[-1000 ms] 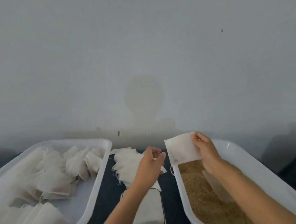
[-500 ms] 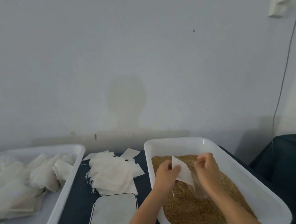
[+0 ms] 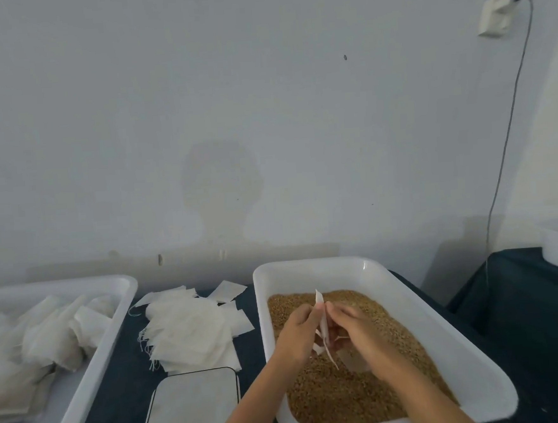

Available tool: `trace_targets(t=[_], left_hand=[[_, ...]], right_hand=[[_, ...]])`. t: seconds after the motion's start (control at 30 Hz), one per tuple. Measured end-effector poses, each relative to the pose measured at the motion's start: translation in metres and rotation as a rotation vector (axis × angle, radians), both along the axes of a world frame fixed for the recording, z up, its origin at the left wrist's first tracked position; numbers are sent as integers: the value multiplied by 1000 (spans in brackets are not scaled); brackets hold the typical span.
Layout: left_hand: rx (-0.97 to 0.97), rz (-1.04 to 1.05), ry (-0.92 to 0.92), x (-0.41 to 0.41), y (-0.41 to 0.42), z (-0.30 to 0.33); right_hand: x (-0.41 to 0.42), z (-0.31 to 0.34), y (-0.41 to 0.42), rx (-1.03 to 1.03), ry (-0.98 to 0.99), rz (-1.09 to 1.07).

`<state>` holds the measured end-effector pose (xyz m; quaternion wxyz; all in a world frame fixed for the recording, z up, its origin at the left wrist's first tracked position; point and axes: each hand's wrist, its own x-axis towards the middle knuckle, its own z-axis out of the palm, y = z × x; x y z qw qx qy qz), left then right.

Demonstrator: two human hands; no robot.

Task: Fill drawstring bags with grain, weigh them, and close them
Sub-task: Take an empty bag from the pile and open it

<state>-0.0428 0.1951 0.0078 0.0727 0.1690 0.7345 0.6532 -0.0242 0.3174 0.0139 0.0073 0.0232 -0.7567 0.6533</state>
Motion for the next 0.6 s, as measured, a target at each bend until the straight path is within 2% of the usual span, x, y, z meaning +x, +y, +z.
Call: trace_targets(t=[0.13, 0.37, 0.5, 0.6], left_hand=[[43, 41, 124, 2, -1, 1], [87, 36, 146, 2, -3, 3], [53, 43, 131, 0, -2, 1], [-85, 56, 150, -3, 0, -3]], right_hand=[[0, 0, -1, -54, -72, 34], [3, 3, -3, -152, -105, 134], [3, 3, -3, -107, -89, 172], [3, 3, -3, 5, -82, 95]])
